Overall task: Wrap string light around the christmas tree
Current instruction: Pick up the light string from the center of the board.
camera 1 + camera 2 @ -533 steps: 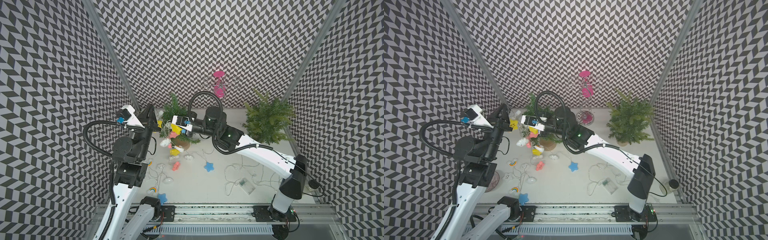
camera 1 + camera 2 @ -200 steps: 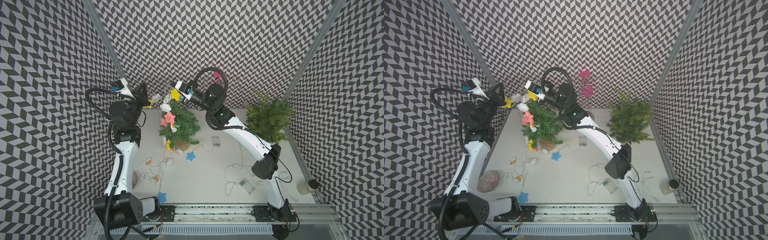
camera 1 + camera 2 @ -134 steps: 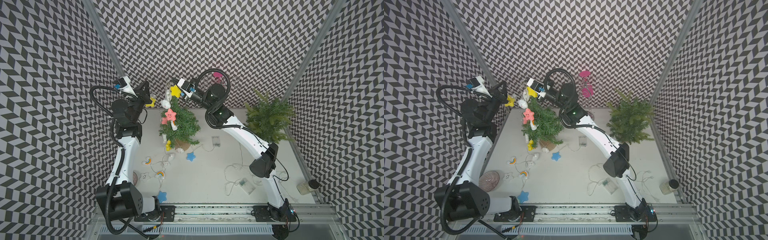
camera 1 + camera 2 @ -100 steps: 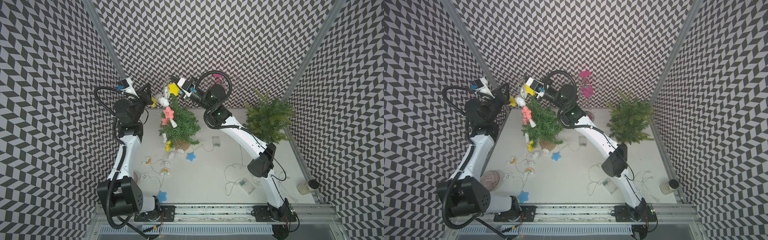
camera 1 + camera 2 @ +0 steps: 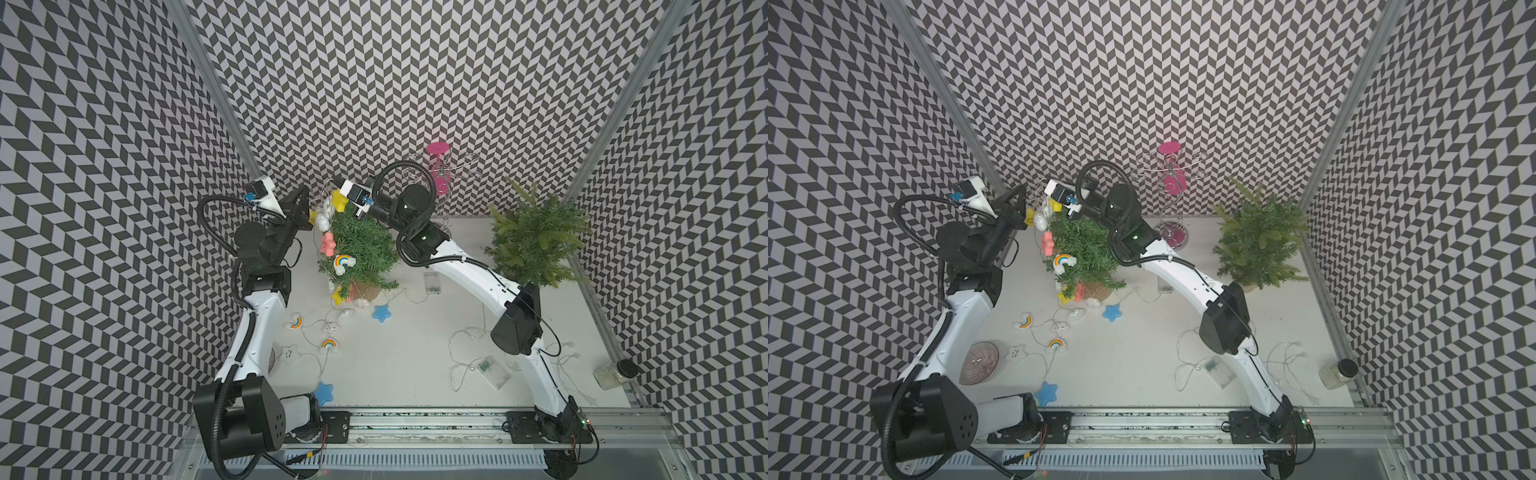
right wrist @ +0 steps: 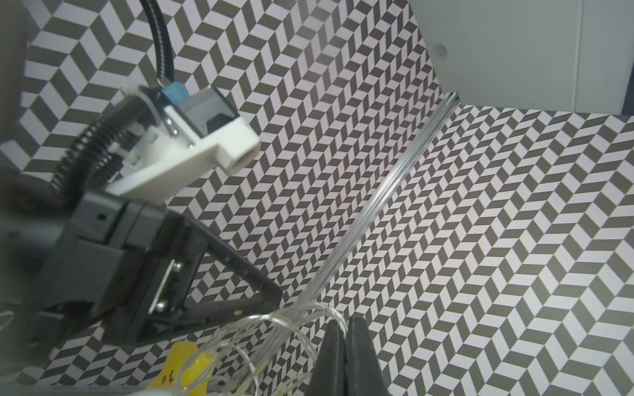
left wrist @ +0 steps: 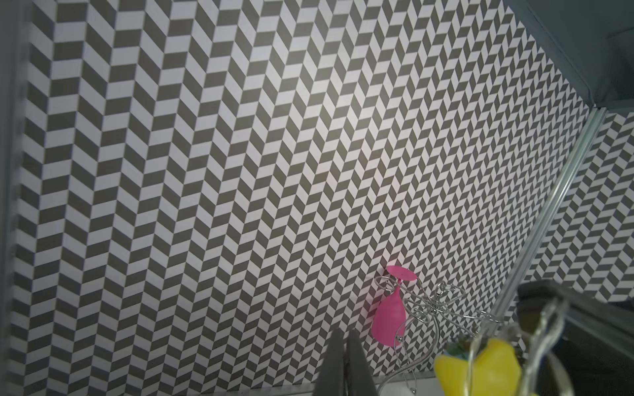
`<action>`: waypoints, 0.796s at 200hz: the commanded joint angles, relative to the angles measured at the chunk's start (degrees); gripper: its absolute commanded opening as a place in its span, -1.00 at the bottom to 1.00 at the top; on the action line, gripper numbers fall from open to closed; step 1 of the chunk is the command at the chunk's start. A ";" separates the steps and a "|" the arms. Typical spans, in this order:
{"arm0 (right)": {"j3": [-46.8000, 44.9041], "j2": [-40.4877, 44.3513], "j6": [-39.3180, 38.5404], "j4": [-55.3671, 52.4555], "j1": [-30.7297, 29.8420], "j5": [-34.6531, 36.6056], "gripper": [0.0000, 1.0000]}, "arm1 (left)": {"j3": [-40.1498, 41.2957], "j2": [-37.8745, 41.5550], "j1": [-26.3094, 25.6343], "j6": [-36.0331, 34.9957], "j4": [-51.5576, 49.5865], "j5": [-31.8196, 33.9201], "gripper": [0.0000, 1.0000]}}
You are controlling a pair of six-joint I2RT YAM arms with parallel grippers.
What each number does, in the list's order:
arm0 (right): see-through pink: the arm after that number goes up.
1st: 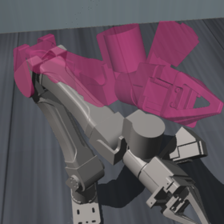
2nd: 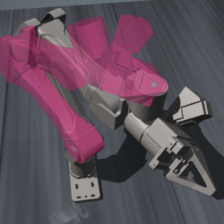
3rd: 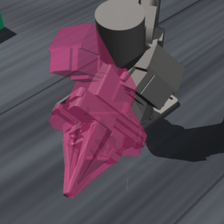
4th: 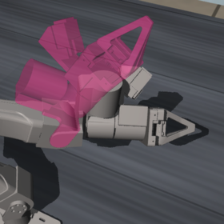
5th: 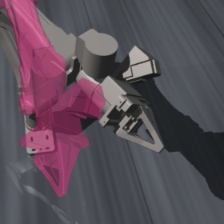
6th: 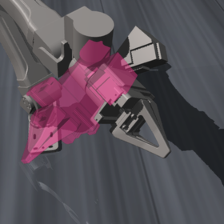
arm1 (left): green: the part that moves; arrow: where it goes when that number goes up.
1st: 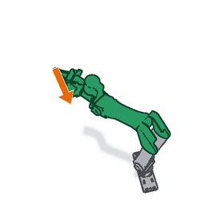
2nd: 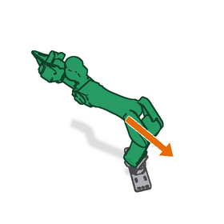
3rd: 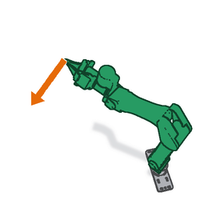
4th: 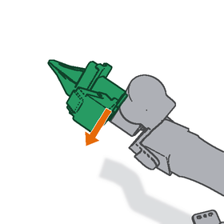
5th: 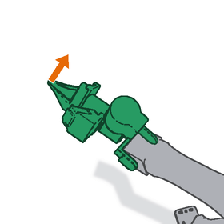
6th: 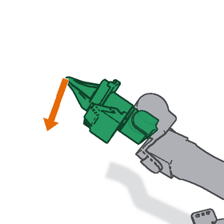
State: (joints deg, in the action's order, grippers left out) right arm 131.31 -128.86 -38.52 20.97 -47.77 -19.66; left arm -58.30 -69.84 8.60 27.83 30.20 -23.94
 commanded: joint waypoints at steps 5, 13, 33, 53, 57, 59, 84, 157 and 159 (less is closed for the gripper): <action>-1.35 5.68 -4.18 0.76 -2.82 -1.15 -1.00 | 4.09 7.16 -0.16 0.36 -4.48 10.13 -1.00; -2.09 6.44 -4.78 -0.06 -3.52 -1.23 -1.00 | 5.96 9.25 -0.10 0.89 -5.44 12.50 -1.00; -5.62 8.54 -7.02 0.91 -5.21 -0.37 -1.00 | 8.79 12.09 0.18 0.86 -9.21 14.89 -1.00; -5.81 9.04 -9.82 -0.58 -7.08 2.08 -1.00 | 11.94 12.23 0.52 1.81 -8.43 15.15 -1.00; -6.03 9.20 -9.98 -0.78 -7.36 2.39 -1.00 | 12.25 12.00 0.68 1.99 -8.92 15.42 -1.00; -6.05 9.29 -9.92 -0.90 -7.45 2.42 -1.00 | 12.36 11.90 0.75 2.14 -9.28 15.68 -1.00; -9.30 11.86 -10.10 -3.00 -9.20 2.19 -1.00 | 15.60 12.60 0.89 3.12 -10.65 17.90 -1.00; -15.70 16.23 -3.56 -8.25 -9.95 -5.98 -1.00 | 28.71 16.66 1.27 6.05 -10.99 18.83 -0.89; -15.79 16.30 -3.44 -8.65 -9.97 -6.17 -1.00 | 28.98 16.49 1.32 5.97 -11.02 19.61 -0.89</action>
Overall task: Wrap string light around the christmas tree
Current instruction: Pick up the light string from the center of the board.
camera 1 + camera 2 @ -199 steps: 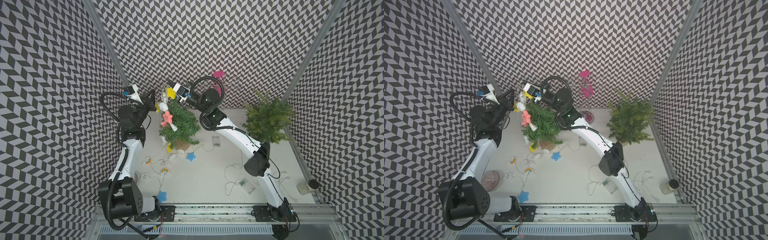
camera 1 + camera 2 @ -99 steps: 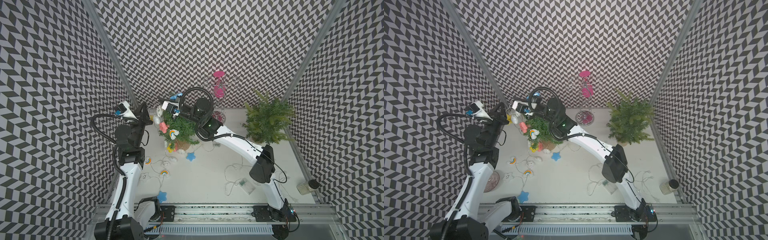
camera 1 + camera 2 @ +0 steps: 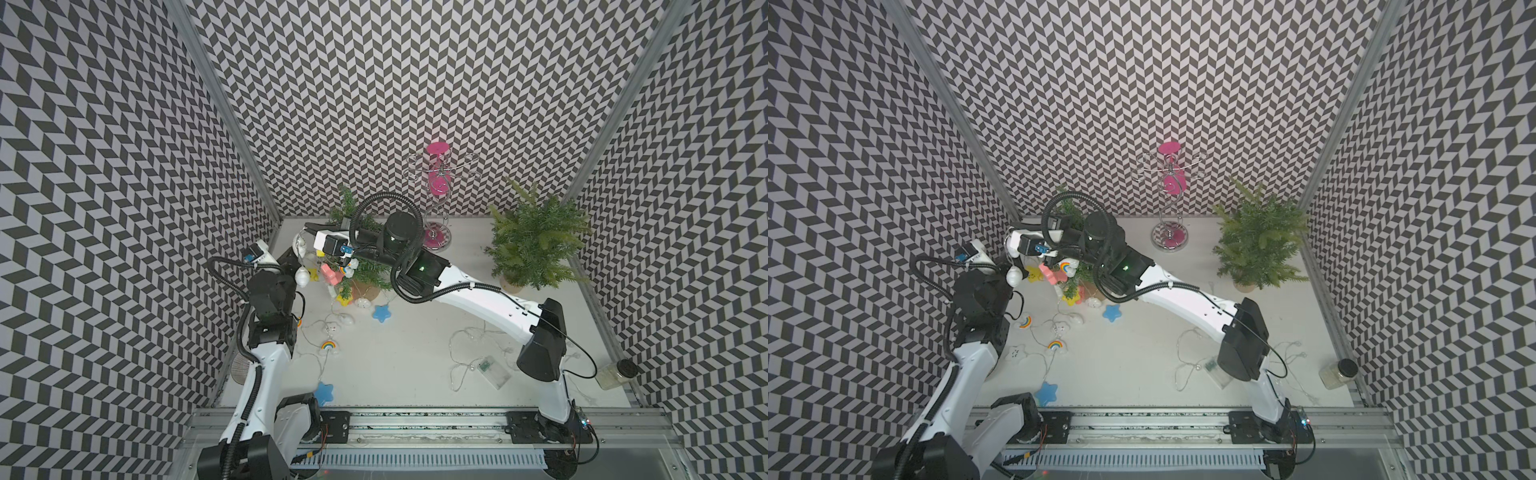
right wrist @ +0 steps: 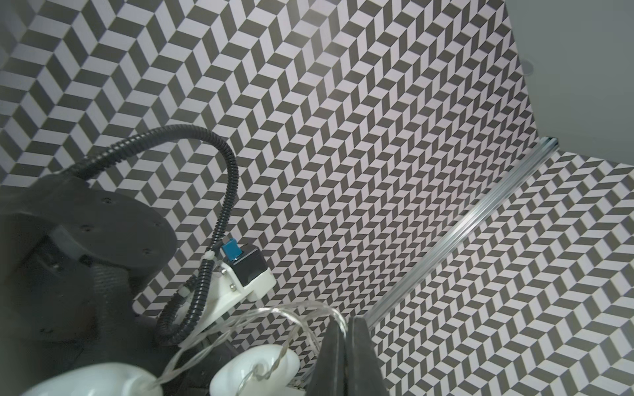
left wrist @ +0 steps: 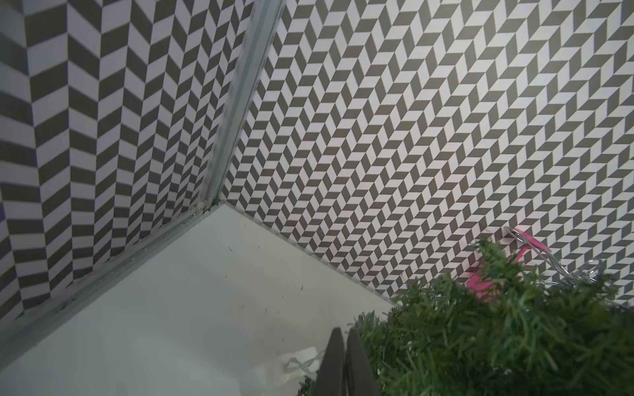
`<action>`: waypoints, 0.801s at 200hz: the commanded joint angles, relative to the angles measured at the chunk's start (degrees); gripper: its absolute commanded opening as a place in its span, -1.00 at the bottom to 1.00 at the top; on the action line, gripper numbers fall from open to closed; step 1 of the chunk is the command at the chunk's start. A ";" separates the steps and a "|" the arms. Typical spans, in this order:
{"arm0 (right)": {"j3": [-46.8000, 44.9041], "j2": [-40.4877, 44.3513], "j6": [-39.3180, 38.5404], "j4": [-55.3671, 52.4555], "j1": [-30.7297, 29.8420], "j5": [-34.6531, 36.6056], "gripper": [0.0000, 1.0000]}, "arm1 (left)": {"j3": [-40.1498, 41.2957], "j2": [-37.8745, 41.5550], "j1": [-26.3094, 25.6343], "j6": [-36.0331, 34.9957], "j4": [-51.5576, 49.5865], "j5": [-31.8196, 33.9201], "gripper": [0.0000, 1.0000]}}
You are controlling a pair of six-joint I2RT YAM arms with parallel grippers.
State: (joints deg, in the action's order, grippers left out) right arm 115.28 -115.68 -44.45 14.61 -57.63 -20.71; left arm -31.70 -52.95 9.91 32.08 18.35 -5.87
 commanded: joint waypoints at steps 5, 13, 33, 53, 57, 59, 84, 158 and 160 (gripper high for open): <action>0.02 3.37 2.69 -2.94 -0.18 -5.30 -1.00 | 3.23 -0.67 0.26 1.71 0.97 3.09 -0.88; -0.97 3.97 2.89 -3.30 -0.46 -5.11 -1.00 | 3.73 -1.42 1.10 1.60 0.27 3.86 -0.85; -3.72 5.11 3.61 -1.68 -0.56 -4.79 -1.00 | 5.11 -4.25 1.81 1.85 2.69 0.13 -0.81; -2.40 4.60 4.15 -3.71 -0.56 -4.59 -1.00 | 7.24 -7.12 1.68 2.59 5.42 -2.38 -0.70; -2.11 4.51 4.19 -4.55 -0.58 -4.68 -1.00 | 7.87 -7.63 1.64 2.89 6.39 -3.05 -0.61; -2.07 4.48 4.19 -4.80 -0.59 -4.62 -1.00 | 8.17 -7.85 1.68 3.03 7.04 -3.33 -0.56; -3.16 4.89 4.06 -4.93 -0.58 -4.38 -1.00 | 8.98 -9.50 1.68 2.79 7.94 -3.20 -0.23; 5.09 2.07 6.30 -11.80 1.67 -3.67 -1.00 | 7.36 17.97 1.86 -0.78 -6.83 -0.03 0.98; 5.49 1.93 6.54 -12.15 1.82 -3.64 -1.00 | 7.49 18.87 1.82 -0.92 -7.01 -0.31 0.98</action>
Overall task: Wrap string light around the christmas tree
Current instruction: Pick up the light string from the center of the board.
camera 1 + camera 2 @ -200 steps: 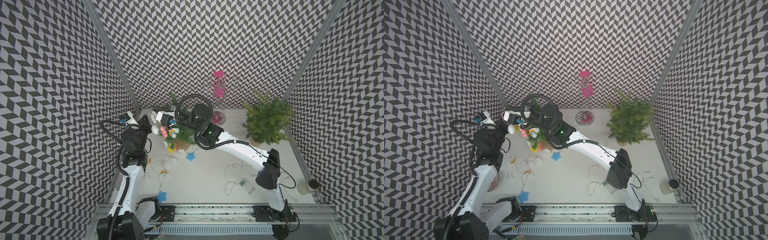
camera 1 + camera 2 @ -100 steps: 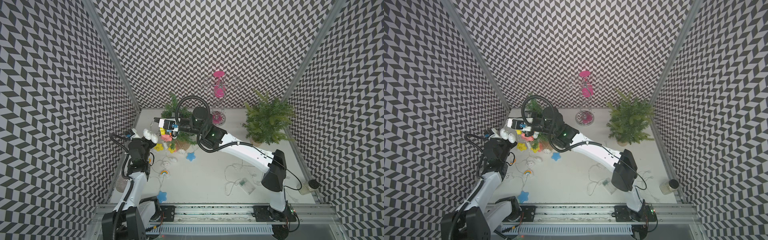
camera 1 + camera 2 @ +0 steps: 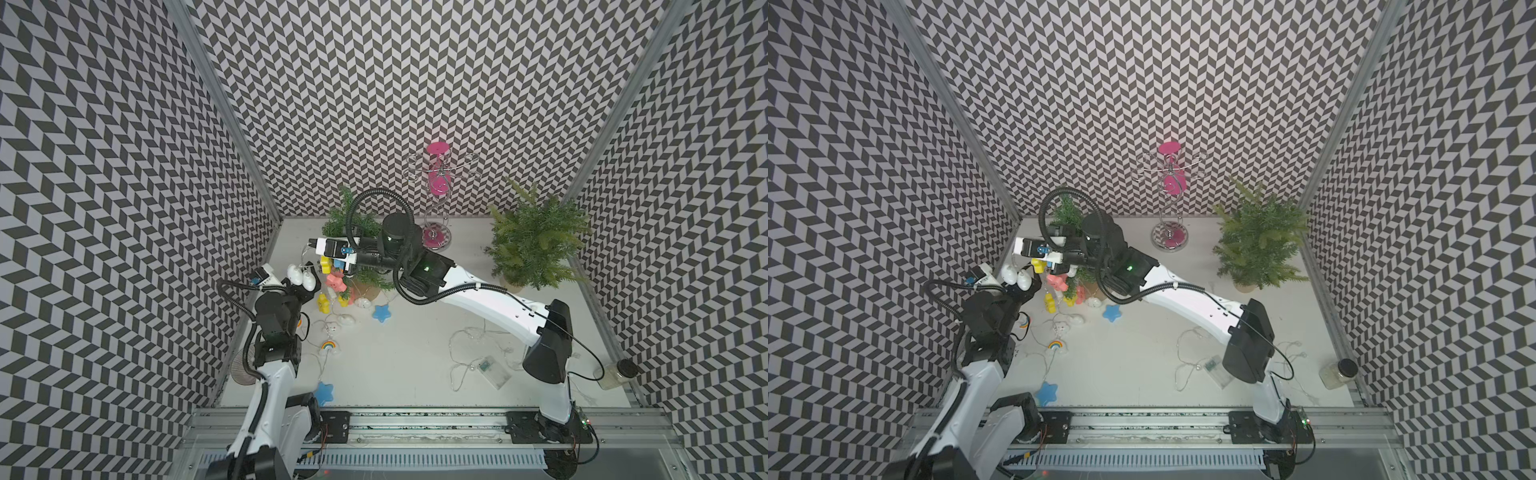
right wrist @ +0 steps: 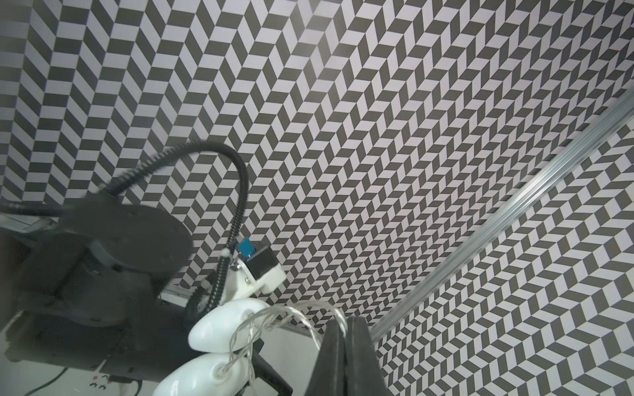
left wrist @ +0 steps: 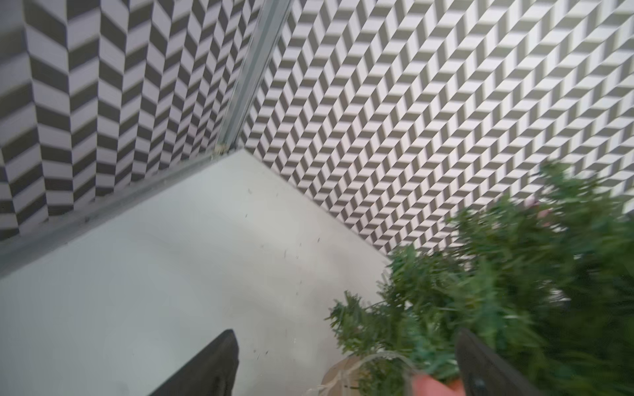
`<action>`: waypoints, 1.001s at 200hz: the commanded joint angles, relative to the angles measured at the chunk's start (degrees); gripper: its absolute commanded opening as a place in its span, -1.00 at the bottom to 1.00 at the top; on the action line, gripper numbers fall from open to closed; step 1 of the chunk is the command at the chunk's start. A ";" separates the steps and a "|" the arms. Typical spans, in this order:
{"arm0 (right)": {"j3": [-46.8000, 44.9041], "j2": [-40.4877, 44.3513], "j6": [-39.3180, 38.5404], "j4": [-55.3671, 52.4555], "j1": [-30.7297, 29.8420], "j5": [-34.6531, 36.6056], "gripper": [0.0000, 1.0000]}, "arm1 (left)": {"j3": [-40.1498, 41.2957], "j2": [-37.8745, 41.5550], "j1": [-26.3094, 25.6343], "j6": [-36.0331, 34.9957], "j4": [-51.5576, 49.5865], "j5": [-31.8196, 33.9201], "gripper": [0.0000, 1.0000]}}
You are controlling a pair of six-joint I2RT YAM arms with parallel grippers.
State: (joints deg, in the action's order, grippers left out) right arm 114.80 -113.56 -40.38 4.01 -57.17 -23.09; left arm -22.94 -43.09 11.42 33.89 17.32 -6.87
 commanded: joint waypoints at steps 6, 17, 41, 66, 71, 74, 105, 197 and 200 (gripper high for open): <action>6.84 -0.48 2.93 -2.57 1.50 -1.45 -1.00 | -0.60 11.95 0.27 -2.68 -6.40 0.09 0.98; 7.11 -0.44 3.56 -3.14 1.62 -1.52 -1.00 | 0.65 16.59 0.24 -2.66 -7.18 -0.43 0.98; 7.61 -0.01 5.73 -4.30 2.54 -3.10 -1.00 | 1.72 23.71 0.28 -3.68 -10.05 -0.20 0.85; 7.98 0.71 7.66 -5.81 3.37 -4.48 -1.00 | 3.59 23.16 0.25 -4.95 -1.68 -15.13 0.65; 7.98 0.91 7.76 -6.40 3.38 -4.48 -1.00 | 4.71 22.57 0.25 -4.85 1.67 -18.24 0.67; 8.00 1.04 8.01 -6.62 3.38 -4.44 -1.00 | 5.02 22.23 0.26 -5.19 2.95 -19.67 0.68; 8.23 1.90 11.09 -9.22 3.73 -6.42 -1.00 | 5.71 22.08 -0.04 -7.97 5.82 -20.83 0.88; 7.12 5.92 24.78 -10.16 4.87 -17.11 -1.00 | 7.44 20.06 -12.83 -17.82 15.42 -8.59 0.98; 6.40 6.32 25.50 -9.51 4.94 -17.68 -1.00 | 7.31 19.18 -13.12 -18.10 15.96 -8.12 0.98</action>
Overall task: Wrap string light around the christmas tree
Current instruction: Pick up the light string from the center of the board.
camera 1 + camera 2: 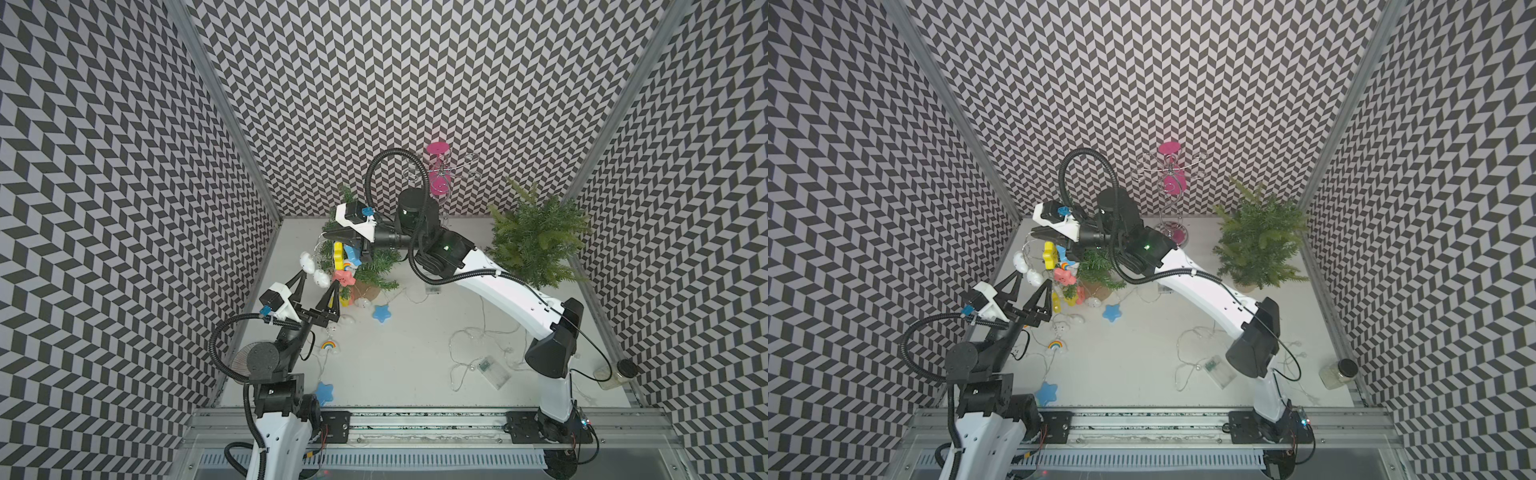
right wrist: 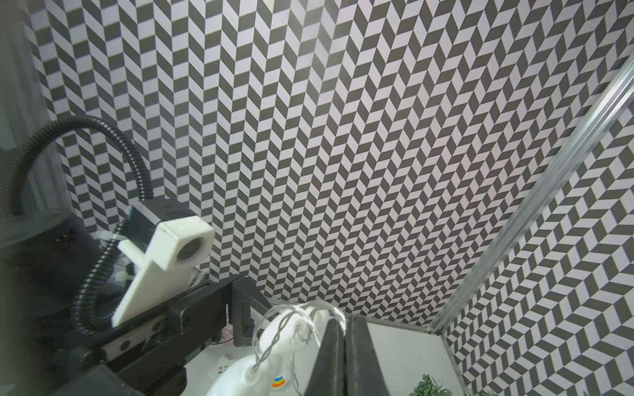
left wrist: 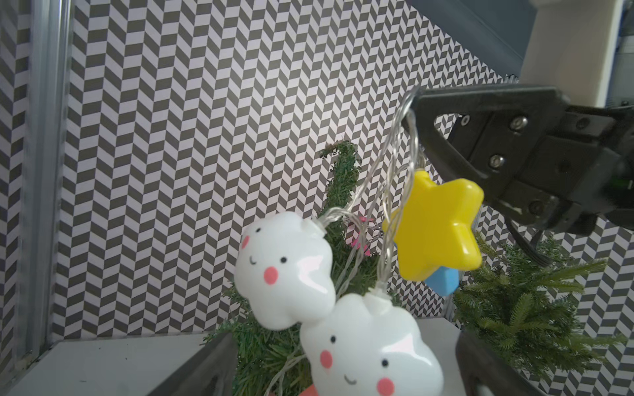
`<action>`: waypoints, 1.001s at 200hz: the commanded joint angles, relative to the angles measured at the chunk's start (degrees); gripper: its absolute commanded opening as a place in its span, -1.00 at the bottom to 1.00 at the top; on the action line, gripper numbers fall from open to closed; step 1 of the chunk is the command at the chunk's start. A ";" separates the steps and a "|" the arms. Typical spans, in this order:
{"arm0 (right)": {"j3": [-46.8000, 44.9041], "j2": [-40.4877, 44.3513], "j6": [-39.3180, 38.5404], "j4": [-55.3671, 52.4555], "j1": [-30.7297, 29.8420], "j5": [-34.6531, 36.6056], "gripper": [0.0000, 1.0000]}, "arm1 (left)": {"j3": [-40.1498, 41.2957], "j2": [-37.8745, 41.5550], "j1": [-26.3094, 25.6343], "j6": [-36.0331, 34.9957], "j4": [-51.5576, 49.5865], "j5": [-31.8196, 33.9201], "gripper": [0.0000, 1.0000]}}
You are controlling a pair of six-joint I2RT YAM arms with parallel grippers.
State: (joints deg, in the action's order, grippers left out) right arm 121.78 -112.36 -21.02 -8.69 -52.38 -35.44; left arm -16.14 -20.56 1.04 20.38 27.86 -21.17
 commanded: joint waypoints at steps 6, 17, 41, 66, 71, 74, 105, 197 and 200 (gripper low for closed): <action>-1.88 5.87 6.99 4.19 0.09 -6.33 -1.00 | 0.20 -5.09 -3.08 -5.11 6.55 6.73 0.98; -3.71 7.06 8.85 5.62 0.00 -7.62 -1.00 | -0.47 -9.49 -3.31 -5.76 8.73 6.36 0.98; -6.37 9.17 11.74 7.64 0.10 -7.98 -1.00 | 0.54 -13.90 -3.46 -4.49 15.63 6.77 0.76; -7.55 9.27 13.84 8.46 0.26 -8.98 -1.00 | 2.24 -13.83 -3.67 -3.30 21.94 7.30 0.55; -7.32 8.99 14.19 8.33 0.26 -8.90 -1.00 | 2.42 -13.30 -3.81 -3.89 22.37 6.81 0.60; -7.27 8.83 14.32 8.28 0.34 -9.07 -1.00 | 2.47 -12.97 -3.92 -4.14 22.44 6.63 0.63; -6.84 7.75 16.12 9.48 0.91 -10.62 -1.00 | 4.34 -7.52 -4.97 -6.43 20.57 1.71 0.66; -5.28 5.05 18.51 10.45 2.46 -12.89 -1.00 | 5.75 -4.83 -5.33 -7.91 18.63 -3.66 0.33; -5.32 5.04 18.41 10.37 2.46 -12.86 -1.00 | 5.58 -4.91 -5.39 -7.76 18.30 -3.95 0.34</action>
State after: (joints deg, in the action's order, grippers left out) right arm 116.09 -107.72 -2.87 -2.13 -49.84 -46.52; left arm -10.35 -24.60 -4.12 12.64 45.15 -22.92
